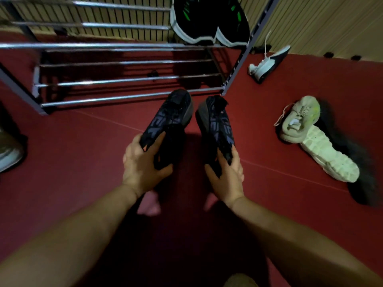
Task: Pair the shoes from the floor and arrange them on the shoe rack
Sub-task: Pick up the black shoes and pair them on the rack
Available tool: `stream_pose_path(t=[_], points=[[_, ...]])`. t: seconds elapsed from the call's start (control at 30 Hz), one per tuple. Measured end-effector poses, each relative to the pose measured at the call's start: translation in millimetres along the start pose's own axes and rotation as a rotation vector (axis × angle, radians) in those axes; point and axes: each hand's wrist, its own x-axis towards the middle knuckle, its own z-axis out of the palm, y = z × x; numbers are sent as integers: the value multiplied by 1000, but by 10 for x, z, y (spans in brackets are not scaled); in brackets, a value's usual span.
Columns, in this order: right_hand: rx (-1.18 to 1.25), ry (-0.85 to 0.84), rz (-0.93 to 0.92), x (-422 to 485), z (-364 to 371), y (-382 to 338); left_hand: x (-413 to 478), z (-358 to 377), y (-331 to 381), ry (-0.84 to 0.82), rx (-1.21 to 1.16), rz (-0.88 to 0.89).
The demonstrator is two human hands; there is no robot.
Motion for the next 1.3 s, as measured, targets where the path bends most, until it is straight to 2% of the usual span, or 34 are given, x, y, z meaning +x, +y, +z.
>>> stream_pose_path(t=[0.1,0.27,0.57,0.73,0.87,1.03,1.17,1.23,1.3], points=[[70,133,-120,-80,-171,-112,-92,-221,120,99,-77,43],[119,241,-244,-137,-484,-415,-187,-581,382,214,-69,73],[250,420,-357,-2,-973,-878,-105,-1070,866,347,-144,102],[238,506,-439,275,-1393,-1083,173,-1434,1165,440,-137,146],[153,501,-432,582,-1796,-1289,541,-1769,1451,472,-86,96],[-61,456,-419,1011,-2280,-1592,1107,-2108,1933,383,-42,-74],[-40,432,-397,1454,-2579,-1871,1653,-2256,2239,283,-5,-164],[-18,435,-395,1693,-2664,-1938,1908,-2297,2316,141,-142,-113],[-45,422,-379,1849,-2661,-1924,2020,-2313,2328,-104,-284,13]])
